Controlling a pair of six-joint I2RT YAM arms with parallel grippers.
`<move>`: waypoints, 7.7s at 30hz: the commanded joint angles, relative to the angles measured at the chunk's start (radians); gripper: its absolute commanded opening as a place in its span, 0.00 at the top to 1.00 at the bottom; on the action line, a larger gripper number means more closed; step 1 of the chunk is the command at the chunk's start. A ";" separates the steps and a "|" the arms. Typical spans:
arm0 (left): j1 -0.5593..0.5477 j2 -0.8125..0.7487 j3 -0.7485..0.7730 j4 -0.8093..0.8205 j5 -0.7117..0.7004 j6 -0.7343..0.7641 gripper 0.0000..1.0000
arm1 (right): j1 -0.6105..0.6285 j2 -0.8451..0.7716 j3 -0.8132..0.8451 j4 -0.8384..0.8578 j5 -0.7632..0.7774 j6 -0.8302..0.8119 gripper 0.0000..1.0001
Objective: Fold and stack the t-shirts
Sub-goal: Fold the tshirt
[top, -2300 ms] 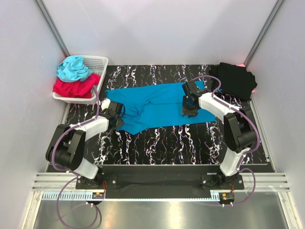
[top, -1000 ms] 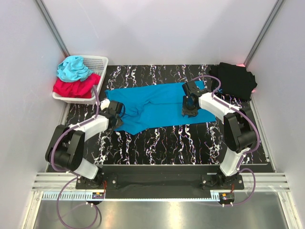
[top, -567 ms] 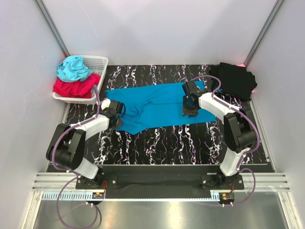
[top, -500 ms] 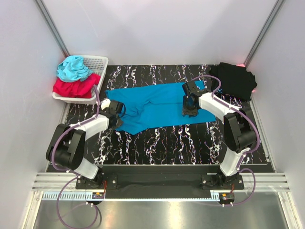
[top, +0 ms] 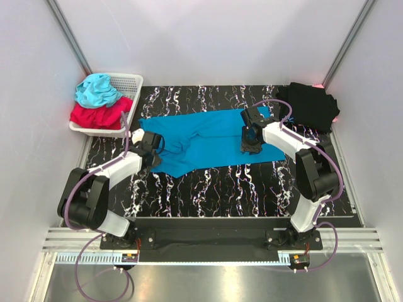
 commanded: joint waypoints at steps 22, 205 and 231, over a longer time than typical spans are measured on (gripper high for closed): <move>-0.062 -0.210 -0.016 -0.025 0.084 0.020 1.00 | 0.010 0.013 -0.003 -0.082 0.311 0.130 0.54; -0.112 -0.383 0.374 -0.352 -0.136 0.005 1.00 | -0.362 -0.188 0.064 -0.096 0.104 0.046 1.00; 0.038 -0.045 0.398 -0.188 -0.107 0.014 1.00 | -0.360 0.233 0.299 -0.017 0.079 -0.003 1.00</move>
